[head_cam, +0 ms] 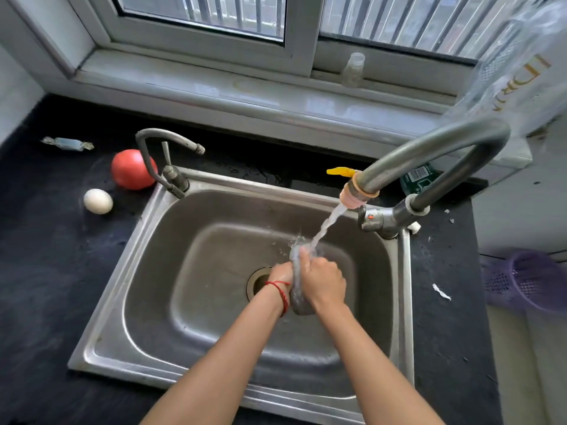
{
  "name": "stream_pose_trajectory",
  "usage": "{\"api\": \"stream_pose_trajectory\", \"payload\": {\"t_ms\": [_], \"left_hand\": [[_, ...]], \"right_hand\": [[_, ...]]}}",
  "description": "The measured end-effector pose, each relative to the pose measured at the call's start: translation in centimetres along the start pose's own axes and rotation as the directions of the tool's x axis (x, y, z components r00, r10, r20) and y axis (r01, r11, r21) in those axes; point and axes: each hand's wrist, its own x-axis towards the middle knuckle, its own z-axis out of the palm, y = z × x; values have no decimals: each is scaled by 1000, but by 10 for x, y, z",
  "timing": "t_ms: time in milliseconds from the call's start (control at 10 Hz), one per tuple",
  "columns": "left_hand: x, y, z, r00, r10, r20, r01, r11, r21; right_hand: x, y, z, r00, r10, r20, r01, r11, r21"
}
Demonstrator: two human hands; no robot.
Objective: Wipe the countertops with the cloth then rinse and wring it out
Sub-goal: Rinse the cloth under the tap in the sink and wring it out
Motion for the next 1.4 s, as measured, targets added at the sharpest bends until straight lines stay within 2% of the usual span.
{"api": "stream_pose_trajectory", "payload": {"t_ms": [100,200,300,400,500,600,700,800,900,1000,1100,1200,1300,1400], "left_hand": [[-15,12,1,994,-45,97,65,973,-222],[-16,10,-3,1000,-1,6,3,937,-349],[-10,0,-16,992,-30,-124,-8,955,-296],[-12,2,-22,983,-160,94,185,848,-496],[-24,13,-11,951,-66,301,249,740,-624],[-24,9,3,972,61,227,115,718,-686],[-14,-6,16,967,-34,252,184,779,-600],[-29,5,11,975,-92,202,178,868,-463],[-34,11,-3,997,-62,37,69,970,-233],[-29,2,-6,992,-110,59,120,973,-198],[-7,-7,5,987,-88,137,120,962,-246],[-11,3,0,993,-64,103,104,887,-449],[-11,2,-7,996,-40,-86,-15,829,-559],[-7,-2,-15,994,-106,-18,67,743,-666]], "right_hand": [[28,6,-2,992,112,-54,-108,992,73],[38,14,3,981,190,-26,-170,922,347],[35,24,-5,996,84,17,-77,807,586],[24,21,-10,996,-38,86,-30,741,671],[5,6,0,982,-105,157,-37,707,707],[-15,-7,9,989,-123,88,79,917,392],[-3,-10,0,997,-43,-57,46,997,59],[15,-11,-11,996,49,-68,-45,997,63],[-5,-11,4,998,-54,-37,55,998,22],[-25,-3,11,991,-127,33,127,992,-25],[3,4,0,998,-41,-41,39,998,-51],[28,4,0,991,128,-39,-122,985,121],[31,13,7,968,247,-51,-219,921,322],[25,16,3,993,81,-82,-39,905,423]]}}
